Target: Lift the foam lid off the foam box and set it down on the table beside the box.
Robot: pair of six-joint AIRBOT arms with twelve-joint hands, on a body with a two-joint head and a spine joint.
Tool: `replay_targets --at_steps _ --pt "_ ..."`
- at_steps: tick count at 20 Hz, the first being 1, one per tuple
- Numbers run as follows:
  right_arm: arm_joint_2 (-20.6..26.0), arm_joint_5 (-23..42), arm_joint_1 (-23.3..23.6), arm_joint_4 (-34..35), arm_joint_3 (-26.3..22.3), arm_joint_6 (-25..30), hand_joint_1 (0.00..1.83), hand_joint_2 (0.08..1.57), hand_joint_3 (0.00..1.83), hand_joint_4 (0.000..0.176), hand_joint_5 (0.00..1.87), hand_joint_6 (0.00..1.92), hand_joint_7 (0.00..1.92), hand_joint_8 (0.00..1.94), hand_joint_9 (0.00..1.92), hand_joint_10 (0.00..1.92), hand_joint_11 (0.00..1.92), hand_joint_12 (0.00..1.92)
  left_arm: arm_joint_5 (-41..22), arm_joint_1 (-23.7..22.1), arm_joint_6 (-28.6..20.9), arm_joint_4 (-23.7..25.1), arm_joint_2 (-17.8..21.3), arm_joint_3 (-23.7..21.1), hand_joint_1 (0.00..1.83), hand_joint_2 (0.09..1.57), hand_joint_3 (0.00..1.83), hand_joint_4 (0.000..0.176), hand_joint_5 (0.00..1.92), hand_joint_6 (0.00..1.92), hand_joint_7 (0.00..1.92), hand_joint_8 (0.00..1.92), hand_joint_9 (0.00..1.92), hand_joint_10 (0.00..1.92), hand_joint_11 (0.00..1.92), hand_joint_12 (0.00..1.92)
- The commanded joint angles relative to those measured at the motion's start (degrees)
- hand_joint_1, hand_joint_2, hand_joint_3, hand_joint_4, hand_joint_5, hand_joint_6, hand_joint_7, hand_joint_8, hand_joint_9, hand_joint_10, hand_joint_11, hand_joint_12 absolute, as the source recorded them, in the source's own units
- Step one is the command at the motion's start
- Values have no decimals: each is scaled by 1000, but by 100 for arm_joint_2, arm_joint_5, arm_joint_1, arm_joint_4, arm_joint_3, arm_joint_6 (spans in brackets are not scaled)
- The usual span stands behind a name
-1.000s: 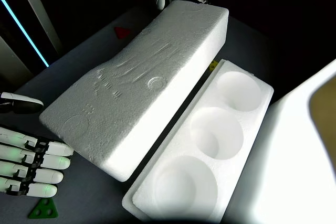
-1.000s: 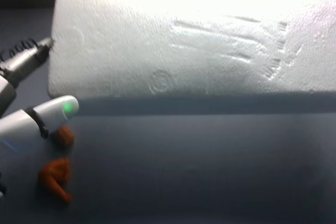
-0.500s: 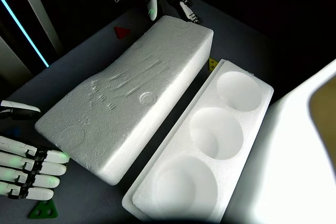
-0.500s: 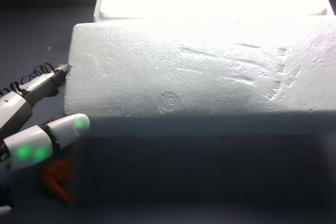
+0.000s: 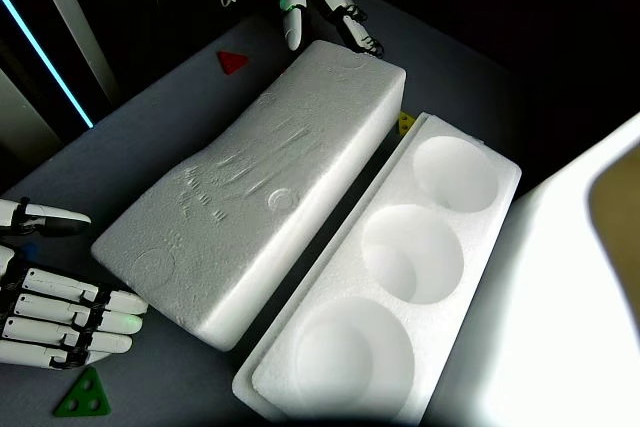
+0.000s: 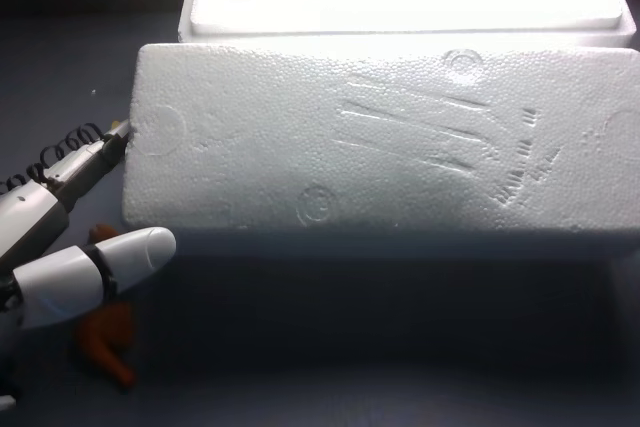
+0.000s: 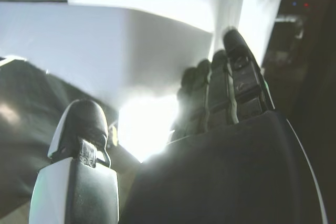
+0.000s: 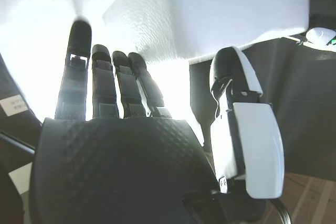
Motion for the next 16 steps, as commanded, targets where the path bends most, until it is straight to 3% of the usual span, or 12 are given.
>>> replay_targets --at_steps 1,2,5,8,16 --pt "11 736 5 -216 13 1 336 1204 0 0 0 0 0 0 1 1 0 1287 -690 -3 -16 285 57 1 257 1172 0 15 0 0 0 0 0 0 0 0" --pt "20 731 0 -185 14 -22 335 1195 0 0 0 0 0 0 0 0 0 1366 -702 31 -14 248 69 1 246 1161 0 6 0 0 0 0 0 0 6 3" --pt "41 732 -19 -115 13 -52 369 1177 0 0 0 0 0 0 0 0 0 1386 -759 126 -15 139 92 -4 249 1137 0 5 0 0 0 0 0 0 45 28" --pt "85 733 -32 -69 -1 -82 356 1176 0 0 0 0 0 0 0 0 0 1327 -792 196 -14 80 127 -20 256 1113 4 0 0 0 0 0 0 0 0 380" --pt "270 832 -100 175 -78 -262 468 1212 2 0 0 0 0 0 0 0 0 1305 -959 370 91 -162 277 -58 301 1145 9 0 31 1 0 0 0 0 0 281"
